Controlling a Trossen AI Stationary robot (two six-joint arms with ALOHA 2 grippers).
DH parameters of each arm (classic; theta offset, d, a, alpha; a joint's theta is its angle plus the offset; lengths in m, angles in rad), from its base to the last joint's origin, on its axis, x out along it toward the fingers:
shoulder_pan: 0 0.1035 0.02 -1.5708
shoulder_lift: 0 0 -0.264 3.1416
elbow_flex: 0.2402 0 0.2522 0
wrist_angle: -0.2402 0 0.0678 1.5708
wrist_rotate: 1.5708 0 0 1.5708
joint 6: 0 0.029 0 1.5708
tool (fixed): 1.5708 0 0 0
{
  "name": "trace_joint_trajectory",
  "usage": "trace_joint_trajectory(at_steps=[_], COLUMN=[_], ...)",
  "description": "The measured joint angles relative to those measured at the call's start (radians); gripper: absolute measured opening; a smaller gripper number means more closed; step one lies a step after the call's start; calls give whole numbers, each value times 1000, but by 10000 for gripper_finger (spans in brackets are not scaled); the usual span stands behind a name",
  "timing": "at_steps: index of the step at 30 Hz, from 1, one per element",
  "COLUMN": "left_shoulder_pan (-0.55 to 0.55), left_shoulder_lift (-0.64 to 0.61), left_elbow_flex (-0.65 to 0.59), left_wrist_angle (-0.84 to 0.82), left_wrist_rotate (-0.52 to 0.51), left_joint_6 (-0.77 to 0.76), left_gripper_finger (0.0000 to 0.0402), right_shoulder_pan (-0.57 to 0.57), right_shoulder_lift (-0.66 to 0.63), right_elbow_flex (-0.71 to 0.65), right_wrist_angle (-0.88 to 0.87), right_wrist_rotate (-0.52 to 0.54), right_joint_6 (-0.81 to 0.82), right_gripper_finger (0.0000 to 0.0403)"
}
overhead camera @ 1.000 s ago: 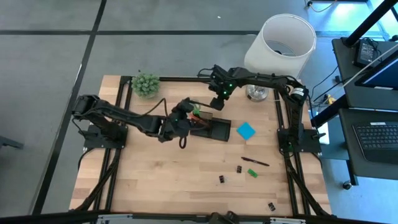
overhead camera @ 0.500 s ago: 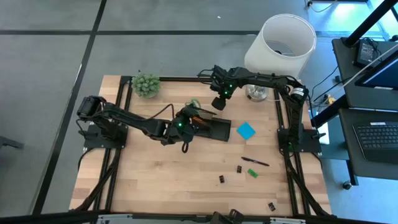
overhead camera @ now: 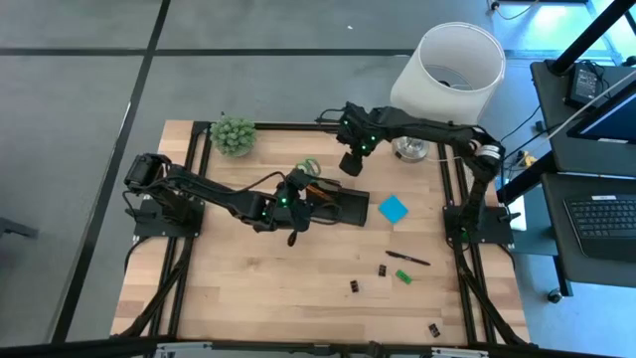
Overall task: Pick and place office supplies into organizer
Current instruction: Put the top black pen into the black organizer
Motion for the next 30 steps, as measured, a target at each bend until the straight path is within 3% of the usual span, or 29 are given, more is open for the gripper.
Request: trace_joint_trajectory(at_steps=[5, 8, 16, 21, 30], left_shoulder_pan=[3, 9, 8, 18, 60], left_shoulder_lift=[0, 0, 0, 0, 0], left_elbow_flex=[0, 0, 0, 0, 0], left_wrist_angle=[-34, -49, -83, -98, -128], left_wrist_rotate=[52, 49, 31, 77, 175], left_joint_6=[-59, -61, -64, -63, -51], left_gripper_finger=[11, 11, 11, 11, 11], right_shoulder_pan=[83, 127, 190, 220, 293], right_shoulder_lift=[-134, -234, -600, -789, -990], right_elbow_flex=[0, -27, -354, -553, -775], right_wrist_angle=[12, 59, 311, 412, 682], right_wrist_rotate=[122, 127, 137, 162, 167], right_joint_6=[27, 29, 148, 211, 213], right_gripper_finger=[217, 217, 217, 217, 217])
